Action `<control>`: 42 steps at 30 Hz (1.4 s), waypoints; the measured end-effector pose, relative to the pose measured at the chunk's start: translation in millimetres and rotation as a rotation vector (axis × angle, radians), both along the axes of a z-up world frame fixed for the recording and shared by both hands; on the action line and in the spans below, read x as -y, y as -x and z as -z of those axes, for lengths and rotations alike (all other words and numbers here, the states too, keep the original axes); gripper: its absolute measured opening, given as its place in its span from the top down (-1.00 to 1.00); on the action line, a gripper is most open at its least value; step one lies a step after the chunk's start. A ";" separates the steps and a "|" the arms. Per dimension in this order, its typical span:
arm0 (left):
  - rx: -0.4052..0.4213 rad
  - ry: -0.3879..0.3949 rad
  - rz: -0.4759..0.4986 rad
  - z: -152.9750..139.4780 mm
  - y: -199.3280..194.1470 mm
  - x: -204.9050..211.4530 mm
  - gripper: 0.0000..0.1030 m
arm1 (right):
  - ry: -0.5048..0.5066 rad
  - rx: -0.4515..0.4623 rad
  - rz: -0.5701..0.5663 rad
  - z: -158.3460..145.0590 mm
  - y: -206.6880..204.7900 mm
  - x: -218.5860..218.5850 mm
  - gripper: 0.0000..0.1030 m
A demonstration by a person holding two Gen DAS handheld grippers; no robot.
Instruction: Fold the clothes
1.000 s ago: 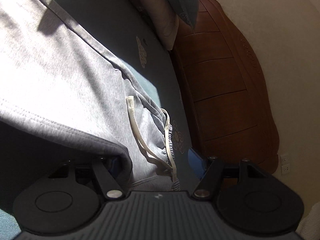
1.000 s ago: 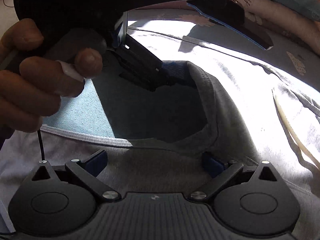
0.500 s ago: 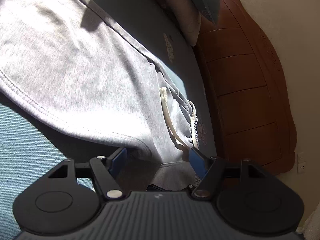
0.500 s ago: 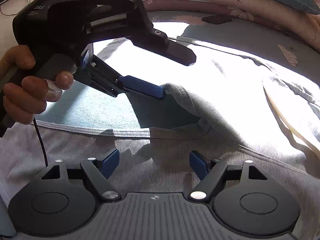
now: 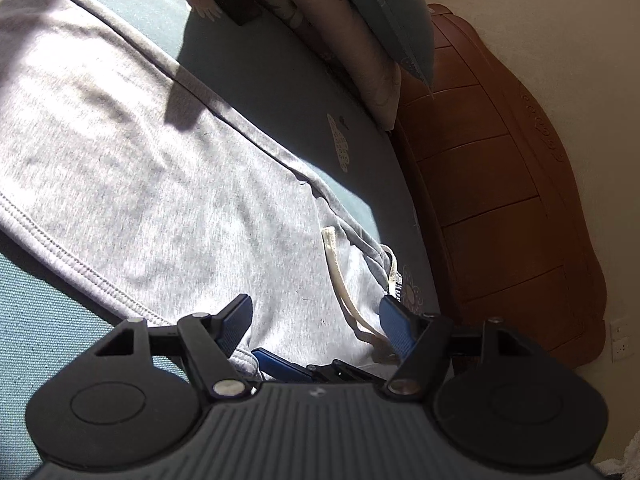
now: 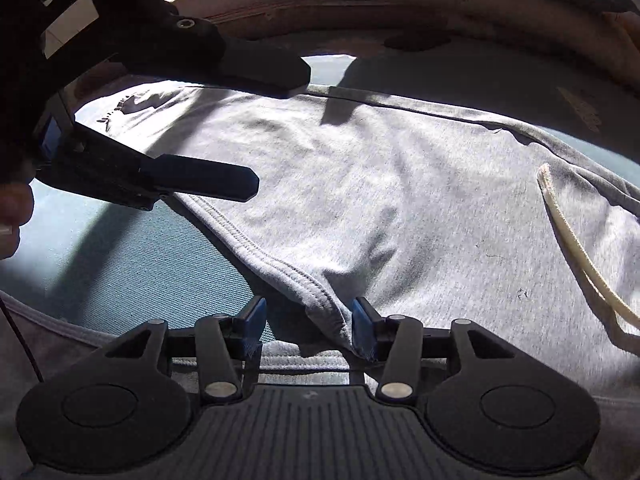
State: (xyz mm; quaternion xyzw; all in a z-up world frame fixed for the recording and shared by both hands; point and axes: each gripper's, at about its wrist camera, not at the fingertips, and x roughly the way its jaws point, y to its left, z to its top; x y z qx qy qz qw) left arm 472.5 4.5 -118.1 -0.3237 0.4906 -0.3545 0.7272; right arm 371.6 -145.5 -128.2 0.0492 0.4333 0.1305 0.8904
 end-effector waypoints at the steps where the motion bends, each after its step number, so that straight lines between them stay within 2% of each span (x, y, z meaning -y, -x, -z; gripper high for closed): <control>1: -0.011 0.001 0.015 4.9 -0.5 5.7 -0.35 | -0.006 -0.008 0.006 -2.9 3.7 2.4 -0.06; 4: -0.043 -0.051 0.034 17.2 2.5 18.6 -0.35 | -0.014 -0.033 0.015 -10.7 17.3 10.1 -0.07; 7: -0.004 -0.315 -0.011 20.8 6.3 14.9 -0.30 | -0.004 -0.059 0.029 -14.7 32.5 20.0 -0.09; 8: -0.001 -0.345 -0.020 22.2 6.1 6.6 -0.25 | -0.001 -0.067 0.039 -15.8 38.5 25.6 -0.09; 12: -0.044 -0.362 -0.061 16.9 2.8 -19.7 -0.20 | -0.001 -0.081 0.103 -20.9 53.2 53.4 -0.11; 16: 0.009 -0.280 -0.036 1.1 -6.7 -7.7 -0.28 | 0.019 -0.084 0.179 -21.2 55.9 79.3 -0.15; 18: 0.044 -0.276 -0.019 -0.9 -10.8 10.7 -0.29 | 0.020 -0.082 0.212 -23.0 54.6 90.5 -0.15; 20: 0.073 -0.358 -0.005 4.2 -15.7 31.3 -0.29 | 0.015 -0.070 0.228 -27.1 49.9 101.1 -0.15; 21: 0.060 -0.434 0.002 9.5 -18.7 40.0 -0.28 | 0.012 -0.062 0.230 -29.7 46.7 106.3 -0.15; 22: 0.069 -0.492 0.009 11.9 -18.0 44.8 -0.16 | 0.010 -0.053 0.229 -32.4 42.7 111.8 -0.15; 23: 0.086 -0.541 0.017 13.2 -16.2 48.5 -0.15 | 0.014 -0.041 0.220 -35.8 36.3 118.6 -0.15; 27: 0.170 -0.662 -0.042 -0.2 -6.0 40.9 -0.18 | 0.091 0.018 0.154 -53.8 0.8 151.9 -0.15; 28: 0.170 -0.680 -0.062 0.4 -6.7 34.3 -0.19 | 0.110 0.036 0.148 -58.3 -8.4 159.9 -0.15; 30: 0.129 -0.679 -0.097 6.4 -12.1 19.9 -0.19 | 0.130 0.052 0.132 -66.3 -27.5 174.7 -0.16; 32: 0.104 -0.638 -0.127 9.6 -14.5 6.4 -0.20 | 0.129 0.056 0.124 -72.4 -44.1 183.8 -0.16; 35: 0.064 -0.636 -0.205 -0.4 -13.3 -6.5 -0.17 | 0.104 0.050 0.097 -72.2 -56.0 182.0 -0.17; 38: 0.118 -0.623 -0.261 -13.8 -11.3 -27.5 -0.18 | 0.115 0.032 0.036 -63.7 -59.5 158.4 -0.17; 42: 0.199 -0.656 -0.302 -10.5 -37.1 -52.7 -0.20 | 0.121 0.032 -0.031 -60.4 -62.7 122.4 -0.17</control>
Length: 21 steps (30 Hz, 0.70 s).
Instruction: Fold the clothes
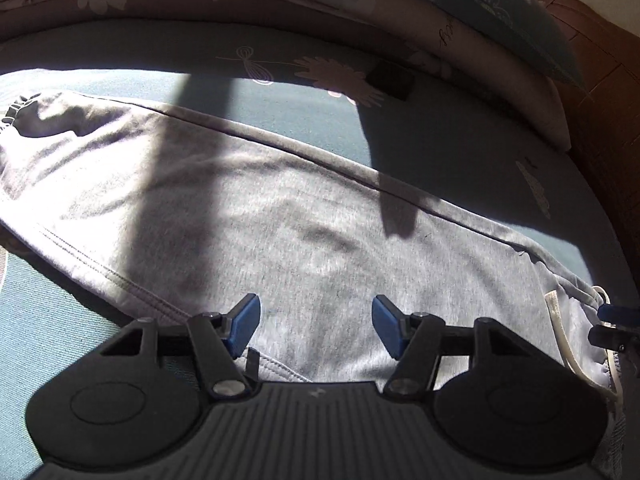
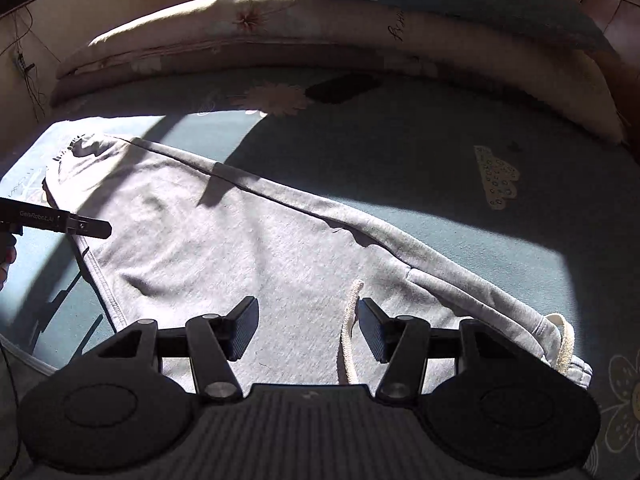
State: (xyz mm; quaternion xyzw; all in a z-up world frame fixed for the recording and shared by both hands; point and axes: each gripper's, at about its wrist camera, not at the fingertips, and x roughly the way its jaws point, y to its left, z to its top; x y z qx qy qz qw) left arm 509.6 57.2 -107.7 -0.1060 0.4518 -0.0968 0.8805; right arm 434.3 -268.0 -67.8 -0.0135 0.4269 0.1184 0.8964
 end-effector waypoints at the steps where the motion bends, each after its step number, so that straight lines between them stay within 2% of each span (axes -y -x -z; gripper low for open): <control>1: 0.018 -0.001 0.005 3.2 -7.3 -3.2 -0.22 | 0.003 0.002 -0.013 0.0 -0.8 -9.5 -0.17; 3: -0.028 -0.076 0.003 16.5 -19.5 -6.8 -0.22 | 0.014 0.004 -0.033 0.2 -2.2 -23.2 -0.17; 4: -0.025 -0.127 0.024 20.1 -16.3 -10.2 -0.13 | 0.021 0.004 -0.037 0.4 -2.9 -27.7 -0.17; 7: 0.010 -0.281 0.095 24.3 1.7 -23.9 -0.18 | 0.052 -0.003 -0.041 -0.1 -4.7 -37.4 -0.18; 12: -0.015 -0.292 0.080 8.0 0.5 -48.6 -0.11 | 0.074 -0.031 -0.032 0.4 -8.7 -40.1 -0.23; 15: 0.083 -0.257 0.139 -2.4 -12.9 -39.3 -0.33 | 0.068 -0.039 -0.023 2.6 -11.1 -47.9 -0.25; 17: 0.090 -0.271 0.182 1.6 -24.8 -28.3 -0.34 | 0.059 -0.045 -0.026 4.4 -12.7 -56.3 -0.25; 18: 0.074 -0.287 0.197 6.5 -29.9 -24.8 -0.35 | 0.057 -0.045 -0.030 5.4 -13.1 -60.3 -0.26; 20: -0.009 -0.312 0.176 20.2 -38.3 -28.1 -0.40 | 0.060 -0.050 -0.048 8.2 -14.0 -70.0 -0.26; 21: -0.024 -0.267 0.145 19.5 -38.6 -36.4 -0.40 | 0.063 -0.054 -0.058 9.5 -14.9 -74.4 -0.26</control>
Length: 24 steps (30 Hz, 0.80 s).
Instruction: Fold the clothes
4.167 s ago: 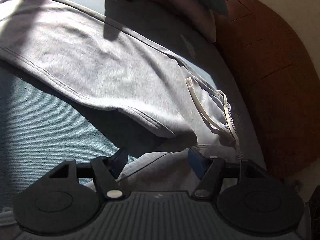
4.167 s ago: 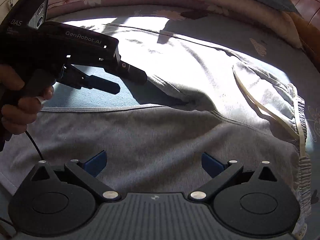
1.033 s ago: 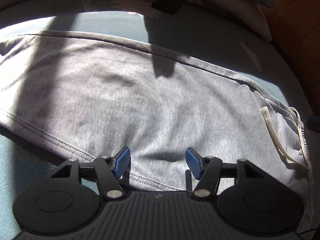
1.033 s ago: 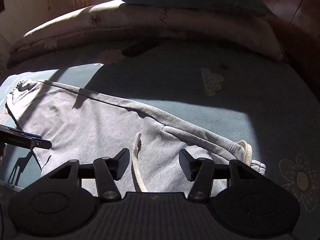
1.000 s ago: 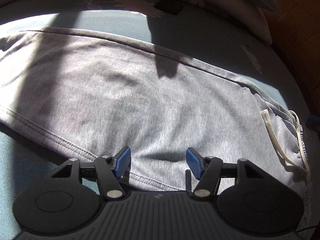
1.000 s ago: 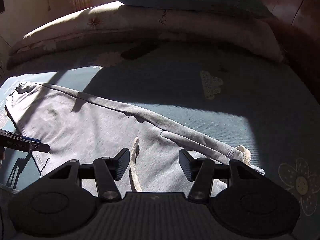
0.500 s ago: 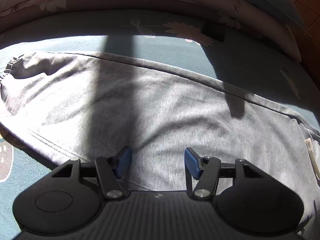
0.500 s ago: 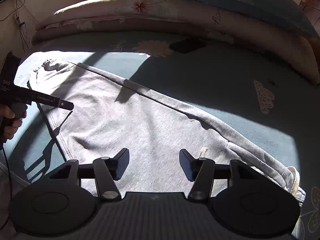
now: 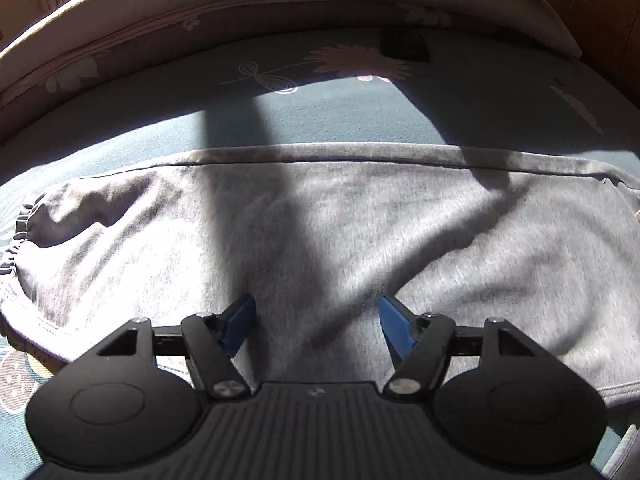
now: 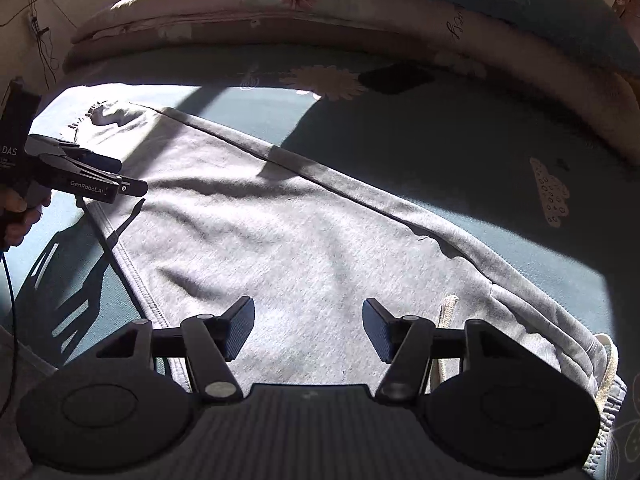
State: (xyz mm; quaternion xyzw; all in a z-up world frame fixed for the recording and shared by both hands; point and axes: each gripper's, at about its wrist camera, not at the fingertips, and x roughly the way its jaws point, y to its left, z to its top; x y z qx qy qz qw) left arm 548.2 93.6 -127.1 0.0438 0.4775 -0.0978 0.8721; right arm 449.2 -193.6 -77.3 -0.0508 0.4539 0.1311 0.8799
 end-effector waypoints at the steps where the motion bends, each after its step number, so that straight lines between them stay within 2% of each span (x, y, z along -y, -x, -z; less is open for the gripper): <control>1: -0.009 0.062 -0.044 -4.8 0.2 -11.9 -0.37 | 0.005 -0.009 -0.011 0.6 -1.7 -2.9 -0.26; 2: -0.012 0.110 -0.081 -10.3 -0.8 -23.8 -0.37 | 0.010 -0.012 -0.020 0.0 -3.5 -4.6 -0.26; 4: 0.016 0.157 -0.124 -19.8 -5.4 -43.8 -0.37 | 0.028 -0.006 -0.038 -4.4 -8.4 -7.1 -0.26; 5: 0.037 0.156 -0.145 -23.9 -13.1 -55.4 -0.38 | 0.034 -0.003 -0.046 -7.6 -12.8 -7.8 -0.26; 8: 0.081 0.089 -0.237 -23.4 -40.6 -81.8 -0.36 | 0.040 0.010 -0.048 -13.8 -25.6 -12.1 -0.26; 10: 0.143 0.048 -0.283 -22.0 -59.0 -96.7 -0.30 | 0.037 0.021 -0.052 -15.6 -32.6 -19.5 -0.26; 12: 0.183 0.056 -0.296 -18.6 -78.9 -111.6 -0.30 | 0.028 0.028 -0.058 -14.3 -37.8 -27.8 -0.26; 13: 0.172 0.077 -0.304 -14.0 -89.7 -119.6 -0.35 | 0.025 0.028 -0.063 -12.4 -39.7 -32.1 -0.26; 15: 0.134 0.070 -0.363 -2.8 -106.6 -133.0 -0.30 | 0.018 0.023 -0.071 -6.0 -40.9 -40.2 -0.26; 17: 0.110 0.071 -0.397 7.7 -121.0 -149.3 -0.33 | 0.013 0.008 -0.078 1.3 -40.9 -46.8 -0.26; 19: 0.124 0.052 -0.380 11.6 -130.9 -158.5 -0.46 | 0.008 -0.010 -0.071 7.9 -40.1 -48.5 -0.26; 21: 0.116 0.031 -0.359 12.4 -144.4 -164.1 -0.50 | -0.002 -0.029 -0.056 13.1 -40.0 -47.2 -0.26; 24: 0.099 0.005 -0.339 7.2 -154.6 -163.4 -0.47 | -0.017 -0.044 -0.019 17.5 -41.0 -42.9 -0.26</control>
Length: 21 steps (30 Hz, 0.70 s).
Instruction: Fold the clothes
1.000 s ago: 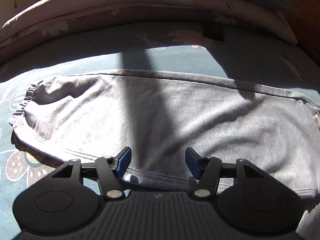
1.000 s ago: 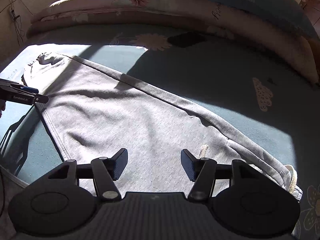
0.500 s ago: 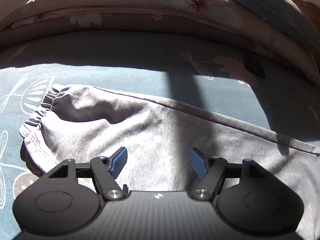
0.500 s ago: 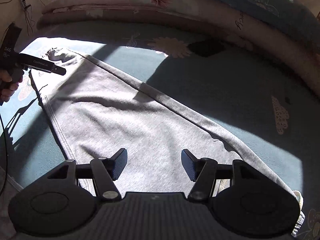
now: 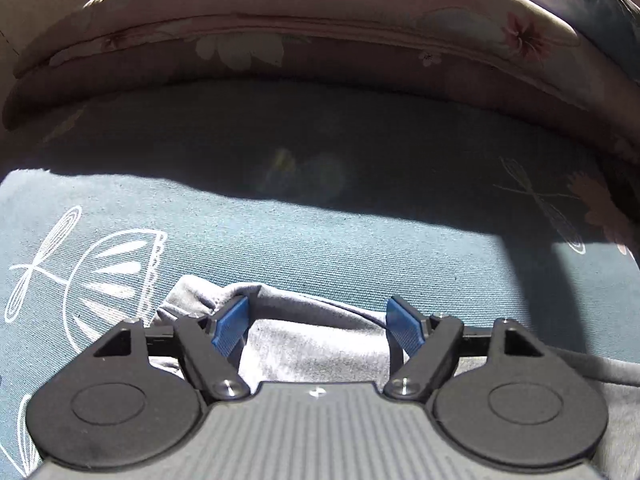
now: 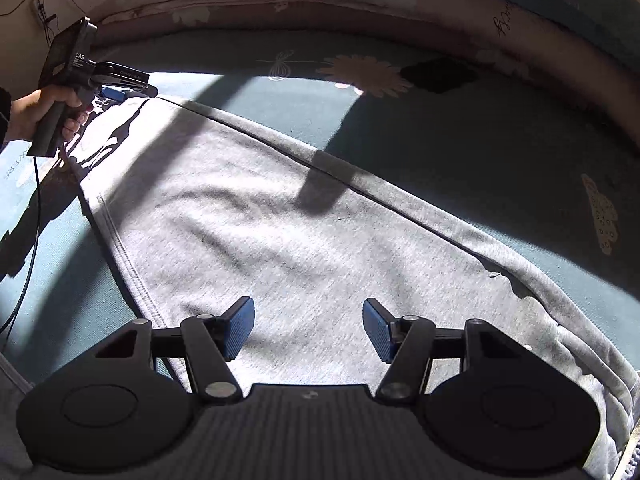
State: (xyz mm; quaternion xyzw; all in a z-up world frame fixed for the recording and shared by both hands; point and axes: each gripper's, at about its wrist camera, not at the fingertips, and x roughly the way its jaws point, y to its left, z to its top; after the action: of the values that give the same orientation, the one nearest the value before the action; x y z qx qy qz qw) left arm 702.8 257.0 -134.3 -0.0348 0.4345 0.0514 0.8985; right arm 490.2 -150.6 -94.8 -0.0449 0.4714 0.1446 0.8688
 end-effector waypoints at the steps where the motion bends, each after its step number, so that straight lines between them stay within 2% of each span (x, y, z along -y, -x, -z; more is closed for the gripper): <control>1: 0.002 0.001 -0.007 -4.3 2.2 0.4 -0.43 | -0.004 -0.002 0.014 -0.5 -0.4 1.4 -0.26; 3: 0.042 -0.007 -0.007 -17.5 15.0 5.6 -0.41 | -0.008 0.007 0.029 -4.2 -0.3 2.8 -0.26; 6: 0.070 0.020 0.082 -32.2 44.2 17.8 -0.45 | -0.004 0.020 0.017 -10.8 1.2 2.4 -0.26; 8: 0.025 0.030 0.149 -29.4 63.4 28.8 -0.46 | 0.008 0.028 0.002 -13.2 3.2 1.0 -0.28; 11: -0.052 -0.042 0.220 -10.9 82.6 36.8 -0.46 | 0.018 0.030 -0.006 -12.6 4.8 1.0 -0.28; 13: -0.089 -0.130 0.199 1.3 89.0 30.9 -0.52 | 0.019 0.023 0.000 -11.6 6.3 4.0 -0.28; 15: -0.082 -0.109 0.127 -2.2 90.6 20.4 -0.52 | 0.025 0.015 0.008 -10.8 8.3 8.2 -0.28; 16: -0.083 -0.101 0.092 -6.9 91.4 19.4 -0.39 | 0.039 0.016 0.010 -10.8 10.2 11.3 -0.28; 17: -0.083 -0.094 0.058 -11.7 92.2 18.4 -0.39 | 0.052 0.016 0.011 -11.2 11.8 14.9 -0.28; 18: -0.069 -0.086 0.069 -17.5 95.7 24.5 -0.39 | 0.062 0.013 0.015 -11.5 12.9 18.4 -0.28; 19: -0.051 -0.076 0.104 -23.6 100.6 34.6 -0.42 | 0.071 0.010 0.021 -11.7 13.5 22.1 -0.29; 21: -0.008 -0.068 0.235 -35.7 114.0 69.1 -0.44 | 0.093 -0.002 0.045 -10.2 11.9 32.2 -0.33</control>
State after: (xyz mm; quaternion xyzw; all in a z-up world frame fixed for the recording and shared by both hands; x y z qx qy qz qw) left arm 588.8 187.9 -98.6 0.0471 0.4371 -0.0393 0.8973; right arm 478.3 -182.8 -84.6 -0.0744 0.4792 0.1031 0.8684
